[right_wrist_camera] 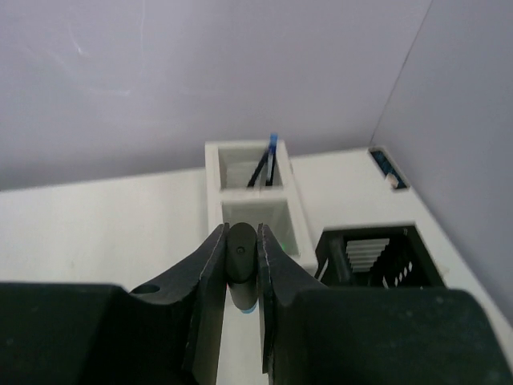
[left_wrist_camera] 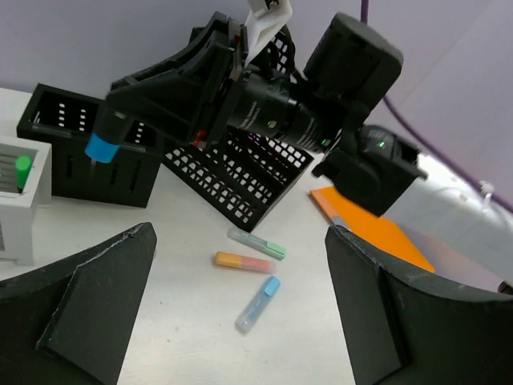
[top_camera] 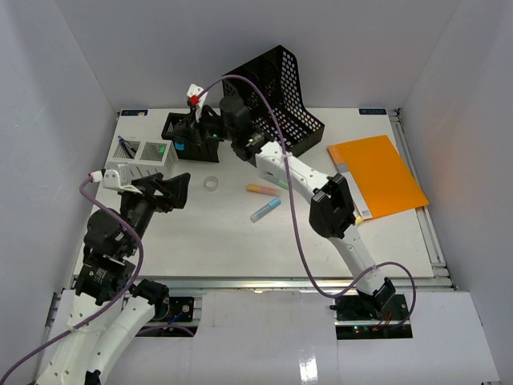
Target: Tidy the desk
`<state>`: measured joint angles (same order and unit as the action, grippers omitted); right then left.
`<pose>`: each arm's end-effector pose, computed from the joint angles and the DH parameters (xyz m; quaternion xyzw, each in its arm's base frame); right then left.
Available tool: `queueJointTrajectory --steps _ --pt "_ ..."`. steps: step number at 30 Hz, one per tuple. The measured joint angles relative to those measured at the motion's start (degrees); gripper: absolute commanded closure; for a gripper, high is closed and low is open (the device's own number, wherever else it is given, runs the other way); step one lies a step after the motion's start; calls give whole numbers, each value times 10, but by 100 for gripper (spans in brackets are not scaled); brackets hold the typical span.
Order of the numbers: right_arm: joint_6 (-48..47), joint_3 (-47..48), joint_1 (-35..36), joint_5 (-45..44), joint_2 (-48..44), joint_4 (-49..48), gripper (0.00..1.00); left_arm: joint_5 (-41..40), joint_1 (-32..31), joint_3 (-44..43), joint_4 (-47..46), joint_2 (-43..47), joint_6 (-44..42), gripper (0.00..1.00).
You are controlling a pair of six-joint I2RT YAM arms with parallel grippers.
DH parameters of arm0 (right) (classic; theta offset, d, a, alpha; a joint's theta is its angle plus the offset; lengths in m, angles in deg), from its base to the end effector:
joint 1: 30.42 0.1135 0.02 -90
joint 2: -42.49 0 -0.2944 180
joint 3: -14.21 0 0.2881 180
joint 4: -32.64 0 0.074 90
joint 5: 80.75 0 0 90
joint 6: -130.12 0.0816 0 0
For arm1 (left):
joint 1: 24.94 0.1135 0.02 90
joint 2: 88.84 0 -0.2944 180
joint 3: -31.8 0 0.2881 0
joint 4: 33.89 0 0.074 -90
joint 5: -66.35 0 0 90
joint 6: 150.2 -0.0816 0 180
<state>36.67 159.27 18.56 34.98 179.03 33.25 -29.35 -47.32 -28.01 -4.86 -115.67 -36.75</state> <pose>0.4095 0.5248 0.3790 -0.4334 0.5001 0.4193 0.6214 0.1453 -0.0511 0.4139 -0.0427 0.6811 -0.2530 0.6857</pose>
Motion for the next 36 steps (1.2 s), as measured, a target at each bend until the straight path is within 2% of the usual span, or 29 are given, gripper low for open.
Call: queueJointTrajectory --steps 3,11,20,21,23,26,27,30,36 --pt "-2 11 21 -36 33 -91 92 -16 0 -31 13 -11 -16 2" --pt "-6 10 60 -108 123 -273 92 -33 0 -39 27 13 -41 2" --pt "-38 -8 61 -143 183 -339 90 -32 0 -5 38 37 -41 2" --pt "-42 -9 61 -145 184 -342 88 -31 0 -3 39 38 -40 2" --pt "-50 -11 61 -148 184 -348 70 -27 0 2 39 41 -37 2" --pt "-62 -30 64 -149 181 -357 34 -20 0 9 41 45 -31 2" --pt "-66 -40 65 -149 180 -359 29 -17 0 11 41 47 -28 2" --pt "-85 -72 69 -149 178 -360 21 -6 0 13 46 50 -20 2" --pt "-106 -109 79 -149 162 -345 16 22 0 12 64 66 -1 2"
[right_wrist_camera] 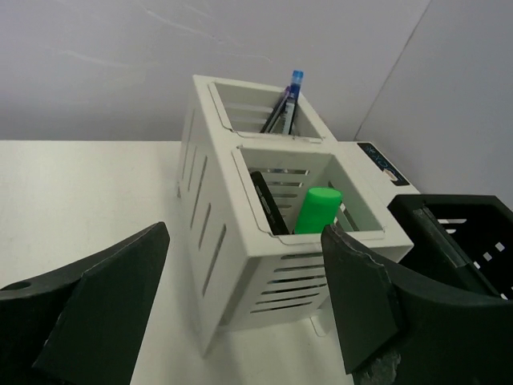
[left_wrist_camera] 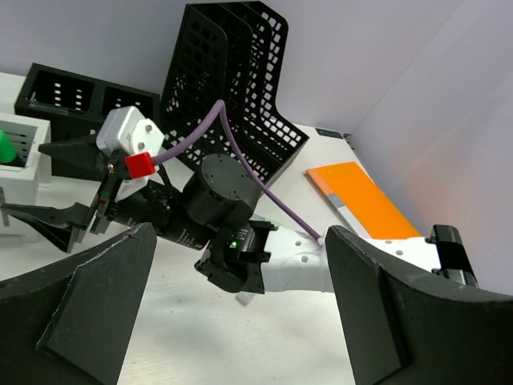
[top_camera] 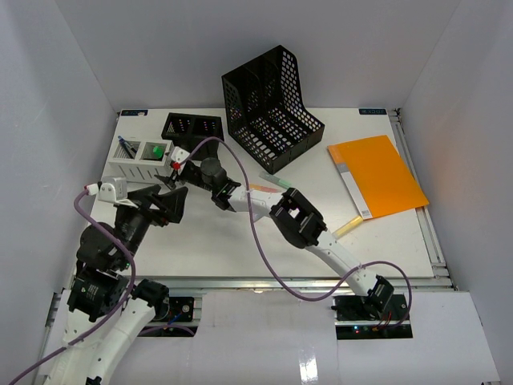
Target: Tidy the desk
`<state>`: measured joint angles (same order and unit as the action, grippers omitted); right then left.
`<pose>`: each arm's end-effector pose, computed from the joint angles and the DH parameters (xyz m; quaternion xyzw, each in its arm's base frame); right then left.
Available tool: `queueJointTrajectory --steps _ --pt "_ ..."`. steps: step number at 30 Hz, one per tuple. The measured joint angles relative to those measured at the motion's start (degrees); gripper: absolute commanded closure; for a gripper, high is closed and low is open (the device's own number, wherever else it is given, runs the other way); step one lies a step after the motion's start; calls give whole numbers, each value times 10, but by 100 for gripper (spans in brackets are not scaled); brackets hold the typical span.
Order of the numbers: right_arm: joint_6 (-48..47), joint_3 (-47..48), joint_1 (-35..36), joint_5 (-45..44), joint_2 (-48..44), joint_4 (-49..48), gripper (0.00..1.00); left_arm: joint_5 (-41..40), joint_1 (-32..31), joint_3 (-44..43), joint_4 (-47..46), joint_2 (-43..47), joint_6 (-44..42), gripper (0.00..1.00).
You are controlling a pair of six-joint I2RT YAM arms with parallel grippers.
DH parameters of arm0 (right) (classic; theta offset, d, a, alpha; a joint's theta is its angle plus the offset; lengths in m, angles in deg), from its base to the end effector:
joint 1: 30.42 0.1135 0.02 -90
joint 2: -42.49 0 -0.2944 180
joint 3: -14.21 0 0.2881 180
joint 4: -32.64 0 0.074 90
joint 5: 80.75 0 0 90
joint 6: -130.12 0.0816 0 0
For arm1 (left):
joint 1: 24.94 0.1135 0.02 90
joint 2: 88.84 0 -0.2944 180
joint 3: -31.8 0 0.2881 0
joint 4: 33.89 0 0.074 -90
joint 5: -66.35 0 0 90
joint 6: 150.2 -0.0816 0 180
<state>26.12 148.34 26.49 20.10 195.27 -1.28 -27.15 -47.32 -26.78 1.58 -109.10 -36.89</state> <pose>0.3712 0.5978 0.1966 -0.4117 0.4486 0.3428 0.7154 0.1176 -0.0430 0.4018 -0.0277 0.6888 -0.2617 0.6755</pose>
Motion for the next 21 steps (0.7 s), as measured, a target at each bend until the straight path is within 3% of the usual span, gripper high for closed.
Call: queueJointTrajectory --steps 4,7,9,12,15,18,21 --pt "0 -42 2 9 -67 20 12 18 0 -3 11 5 14 2" --pt "-2 -70 -6 29 -150 68 2 42 0 -3 14 2 26 2" --pt "-10 -63 -20 55 -203 142 9 64 0 -3 14 -11 34 2" --pt "-46 -68 -59 130 -298 265 10 99 0 -3 12 -51 46 3" --pt "-81 -145 -119 209 -411 361 10 129 0 5 1 -106 56 3" --pt "-118 -286 -203 278 -523 440 10 154 0 33 -25 -143 67 3" --pt "-140 -383 -284 323 -577 525 10 173 0 54 -46 -185 75 4"
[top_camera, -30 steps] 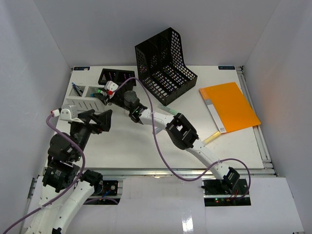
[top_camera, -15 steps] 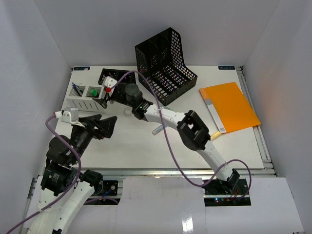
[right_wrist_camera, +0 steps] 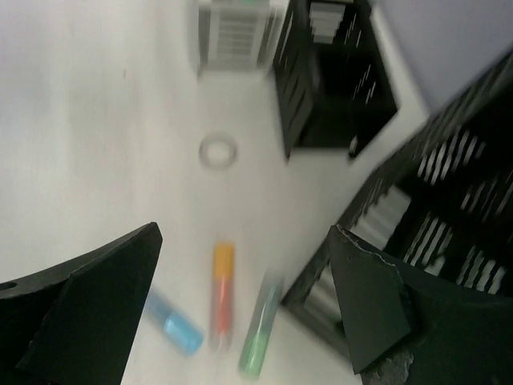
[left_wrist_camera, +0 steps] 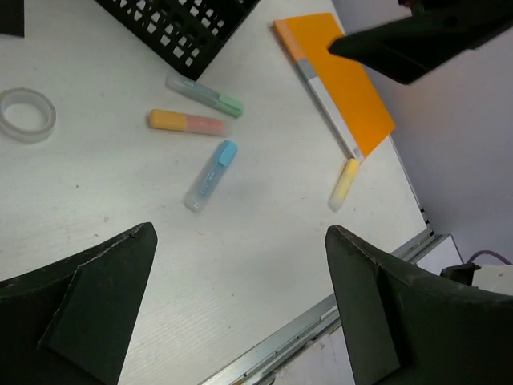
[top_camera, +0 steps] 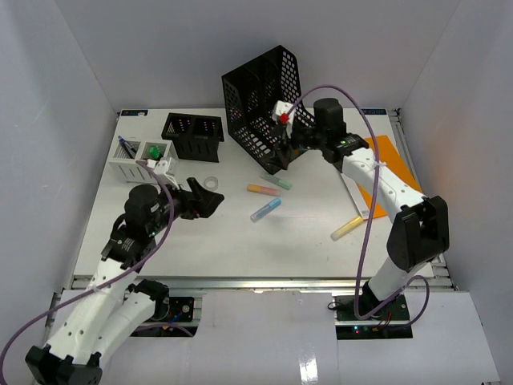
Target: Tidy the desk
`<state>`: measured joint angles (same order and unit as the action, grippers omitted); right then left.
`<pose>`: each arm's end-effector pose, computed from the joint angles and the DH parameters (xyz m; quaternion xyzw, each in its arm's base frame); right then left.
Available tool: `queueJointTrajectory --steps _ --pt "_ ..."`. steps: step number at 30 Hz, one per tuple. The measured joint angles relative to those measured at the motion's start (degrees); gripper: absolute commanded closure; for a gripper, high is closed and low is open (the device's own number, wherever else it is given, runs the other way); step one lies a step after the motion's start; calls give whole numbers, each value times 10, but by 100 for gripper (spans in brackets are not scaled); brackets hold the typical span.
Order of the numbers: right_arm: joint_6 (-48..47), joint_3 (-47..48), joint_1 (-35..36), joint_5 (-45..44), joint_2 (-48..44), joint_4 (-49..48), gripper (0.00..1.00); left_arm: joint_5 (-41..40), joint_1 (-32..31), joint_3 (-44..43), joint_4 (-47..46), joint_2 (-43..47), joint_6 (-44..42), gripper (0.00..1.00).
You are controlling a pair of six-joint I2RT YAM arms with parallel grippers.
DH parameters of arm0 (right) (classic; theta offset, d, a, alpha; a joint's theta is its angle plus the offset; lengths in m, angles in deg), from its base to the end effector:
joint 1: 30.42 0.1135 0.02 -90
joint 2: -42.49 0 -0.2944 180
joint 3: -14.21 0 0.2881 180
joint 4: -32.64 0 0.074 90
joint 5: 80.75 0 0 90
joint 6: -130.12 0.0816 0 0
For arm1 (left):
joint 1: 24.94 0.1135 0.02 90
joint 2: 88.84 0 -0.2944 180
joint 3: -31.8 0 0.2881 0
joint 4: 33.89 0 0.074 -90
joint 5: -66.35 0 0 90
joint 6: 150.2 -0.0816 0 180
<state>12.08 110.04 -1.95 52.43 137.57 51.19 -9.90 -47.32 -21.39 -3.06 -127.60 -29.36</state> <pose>0.3789 0.2690 0.3697 -0.5466 0.5592 0.2994 0.5467 0.1928 -0.1004 0.3263 0.0129 0.7981 -0.3521 0.4888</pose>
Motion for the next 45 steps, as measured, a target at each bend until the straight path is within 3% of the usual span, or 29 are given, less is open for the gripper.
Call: queueJointTrajectory --steps 5,9,14,21,25,29,45 --pt "-15 -87 -76 26 -28 119 9 17 0 11 -56 -130 2 8" --pt "-15 -184 -101 60 -78 149 5 -8 0 -3 -65 -271 -18 17" --pt "4 -288 -126 88 -131 123 3 -63 0 -76 -54 -409 -70 35" --pt "30 -375 -247 148 -182 58 2 -148 0 -233 -63 -586 -116 42" --pt "35 -379 -262 165 -187 40 2 -186 0 -282 -39 -650 -134 45" --pt "35 -379 -264 175 -192 31 2 -217 0 -321 -26 -692 -145 45" --pt "35 -379 -266 181 -194 23 2 -244 0 -316 -8 -698 -158 59"
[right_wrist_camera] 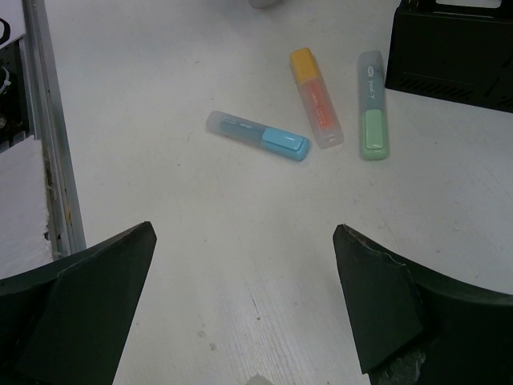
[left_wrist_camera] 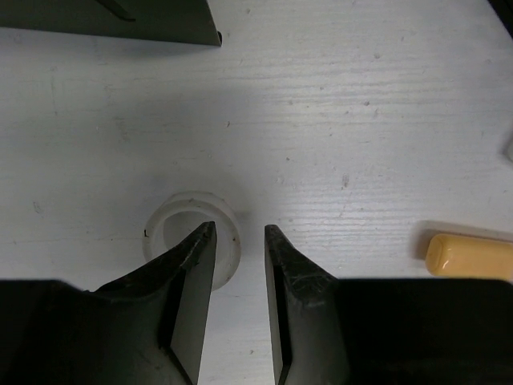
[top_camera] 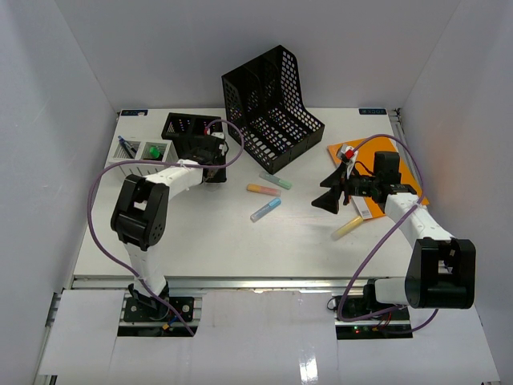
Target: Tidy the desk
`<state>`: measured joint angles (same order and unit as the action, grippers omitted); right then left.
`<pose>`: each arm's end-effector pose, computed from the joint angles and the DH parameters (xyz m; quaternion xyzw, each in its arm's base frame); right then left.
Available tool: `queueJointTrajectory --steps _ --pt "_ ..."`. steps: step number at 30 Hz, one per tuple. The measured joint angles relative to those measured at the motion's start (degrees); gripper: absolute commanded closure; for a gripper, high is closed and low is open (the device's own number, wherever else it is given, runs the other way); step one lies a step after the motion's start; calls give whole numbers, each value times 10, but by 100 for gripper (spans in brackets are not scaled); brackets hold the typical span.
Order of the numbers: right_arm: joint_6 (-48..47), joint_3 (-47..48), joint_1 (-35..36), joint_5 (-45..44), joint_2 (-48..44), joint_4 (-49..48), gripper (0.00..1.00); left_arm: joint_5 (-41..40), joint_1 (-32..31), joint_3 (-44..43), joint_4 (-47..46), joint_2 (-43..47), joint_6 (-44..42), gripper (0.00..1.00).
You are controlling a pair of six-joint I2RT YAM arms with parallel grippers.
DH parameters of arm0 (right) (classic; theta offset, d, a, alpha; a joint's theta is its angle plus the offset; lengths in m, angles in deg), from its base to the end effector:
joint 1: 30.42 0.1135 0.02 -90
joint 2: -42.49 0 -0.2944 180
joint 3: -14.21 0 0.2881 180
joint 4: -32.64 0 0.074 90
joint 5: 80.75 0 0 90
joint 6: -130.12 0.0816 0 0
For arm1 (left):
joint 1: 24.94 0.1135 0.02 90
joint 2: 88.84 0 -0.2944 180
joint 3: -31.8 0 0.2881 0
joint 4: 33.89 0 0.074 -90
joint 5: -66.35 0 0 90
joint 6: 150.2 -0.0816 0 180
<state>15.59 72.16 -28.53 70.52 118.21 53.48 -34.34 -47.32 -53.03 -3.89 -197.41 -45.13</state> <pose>0.3077 0.0817 0.2402 -0.3923 0.7043 0.3770 0.4559 0.4391 -0.1644 0.1523 0.0314 0.9461 -0.0156 0.3218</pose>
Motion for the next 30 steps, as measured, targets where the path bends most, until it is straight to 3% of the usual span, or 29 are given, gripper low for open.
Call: queueJointTrajectory --steps 7,20,27,30 --pt "0 0 0 0 0 0 2 2 0 6 2 -16 0 60" --pt "0 0 -4 0 0 0 2 4 0 9 6 -21 -1 100" --pt "0 0 -6 0 0 0 2 8 3 -2 38 51 -15 100" --pt "0 0 -7 0 0 0 2 28 16 -60 54 87 -21 100"
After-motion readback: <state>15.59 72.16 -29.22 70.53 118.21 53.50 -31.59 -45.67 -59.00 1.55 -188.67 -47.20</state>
